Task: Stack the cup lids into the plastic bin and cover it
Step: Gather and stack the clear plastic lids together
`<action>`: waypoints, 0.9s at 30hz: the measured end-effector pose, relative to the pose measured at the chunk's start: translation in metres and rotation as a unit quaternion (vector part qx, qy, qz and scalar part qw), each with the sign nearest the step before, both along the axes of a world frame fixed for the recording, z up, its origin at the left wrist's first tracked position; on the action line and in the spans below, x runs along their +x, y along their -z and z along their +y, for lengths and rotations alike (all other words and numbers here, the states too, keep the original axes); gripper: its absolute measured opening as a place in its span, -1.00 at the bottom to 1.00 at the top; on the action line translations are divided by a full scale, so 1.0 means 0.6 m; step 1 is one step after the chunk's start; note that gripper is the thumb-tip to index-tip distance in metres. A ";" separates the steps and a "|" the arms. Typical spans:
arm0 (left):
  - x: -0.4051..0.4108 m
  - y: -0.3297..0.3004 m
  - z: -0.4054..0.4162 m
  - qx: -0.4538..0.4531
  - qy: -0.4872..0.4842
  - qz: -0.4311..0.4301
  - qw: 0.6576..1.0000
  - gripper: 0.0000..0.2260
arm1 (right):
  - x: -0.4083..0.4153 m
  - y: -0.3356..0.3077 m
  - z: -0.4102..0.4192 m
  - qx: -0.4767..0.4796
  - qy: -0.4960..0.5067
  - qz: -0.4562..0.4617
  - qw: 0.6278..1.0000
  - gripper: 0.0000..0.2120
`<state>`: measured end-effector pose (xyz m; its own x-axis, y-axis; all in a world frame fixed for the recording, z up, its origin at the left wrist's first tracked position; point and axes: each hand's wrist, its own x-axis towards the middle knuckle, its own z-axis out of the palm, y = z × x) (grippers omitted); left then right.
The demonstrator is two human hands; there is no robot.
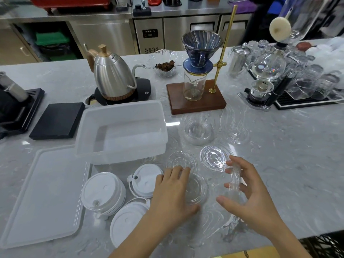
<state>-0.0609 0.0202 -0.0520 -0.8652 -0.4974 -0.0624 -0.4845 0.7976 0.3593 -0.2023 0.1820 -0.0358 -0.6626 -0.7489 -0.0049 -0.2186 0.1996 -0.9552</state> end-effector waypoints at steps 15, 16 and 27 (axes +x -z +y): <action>0.022 -0.027 0.002 0.245 -0.059 0.225 0.941 -0.15 | 0.011 -0.018 -0.027 -0.015 -0.033 -0.024 0.999 -0.16; 0.021 -0.026 0.004 0.237 -0.056 0.231 0.942 -0.15 | 0.016 -0.017 -0.033 -0.011 -0.041 -0.032 0.999 -0.16; 0.021 -0.026 0.006 0.423 -0.117 0.299 0.847 -0.17 | 0.032 -0.008 -0.057 0.013 -0.066 -0.021 0.998 -0.13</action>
<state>-0.0482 0.0236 -0.0365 -0.7521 -0.6557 -0.0663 -0.1222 0.0399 0.9917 -0.1828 0.1478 -0.0310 -0.5574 -0.8287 -0.0509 -0.2037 0.1959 -0.9592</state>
